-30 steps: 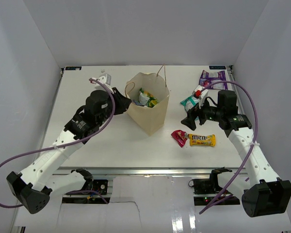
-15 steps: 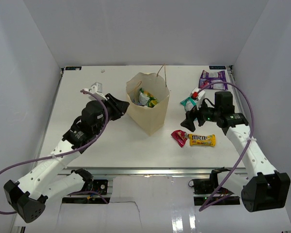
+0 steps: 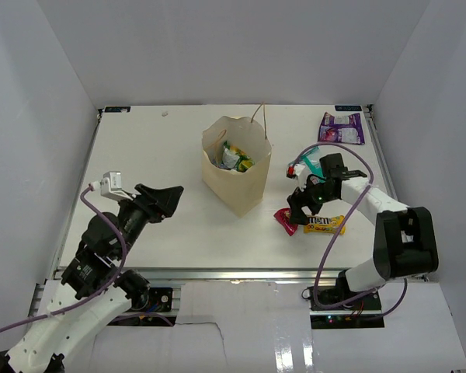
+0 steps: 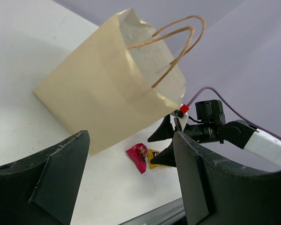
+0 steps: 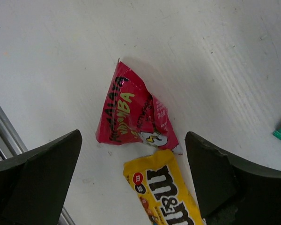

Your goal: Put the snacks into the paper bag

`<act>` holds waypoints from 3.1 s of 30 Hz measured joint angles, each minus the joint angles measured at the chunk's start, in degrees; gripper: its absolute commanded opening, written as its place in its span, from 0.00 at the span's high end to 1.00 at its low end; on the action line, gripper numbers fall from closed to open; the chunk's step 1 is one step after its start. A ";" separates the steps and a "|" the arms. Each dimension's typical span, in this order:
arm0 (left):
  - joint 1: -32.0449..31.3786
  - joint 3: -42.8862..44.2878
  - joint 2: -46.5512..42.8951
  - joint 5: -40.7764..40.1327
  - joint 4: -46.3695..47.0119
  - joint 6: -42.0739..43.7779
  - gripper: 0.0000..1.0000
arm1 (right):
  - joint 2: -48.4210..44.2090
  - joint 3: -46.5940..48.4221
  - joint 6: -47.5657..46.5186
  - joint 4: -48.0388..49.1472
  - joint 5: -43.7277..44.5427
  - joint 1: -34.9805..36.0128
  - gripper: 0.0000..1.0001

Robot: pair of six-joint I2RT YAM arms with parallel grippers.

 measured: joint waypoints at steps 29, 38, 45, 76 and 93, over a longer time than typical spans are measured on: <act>0.00 -10.01 -7.67 -2.80 -4.52 -9.64 0.02 | -16.13 28.11 7.48 5.68 -4.31 12.59 0.92; 0.00 -9.05 -0.37 1.42 -3.82 -7.91 0.02 | -2.08 36.17 15.37 16.63 17.81 24.55 0.87; 0.00 -8.74 0.74 3.43 -3.28 -7.30 0.02 | -0.39 33.75 15.26 17.14 23.02 26.21 0.29; 0.00 -6.01 7.04 7.26 -2.14 -0.79 0.02 | -0.02 -5.51 -34.40 -6.91 19.61 -1.42 0.21; 0.00 -6.14 6.10 7.65 -2.16 -1.18 0.02 | -10.95 6.19 -31.06 -18.86 -0.04 -4.37 0.92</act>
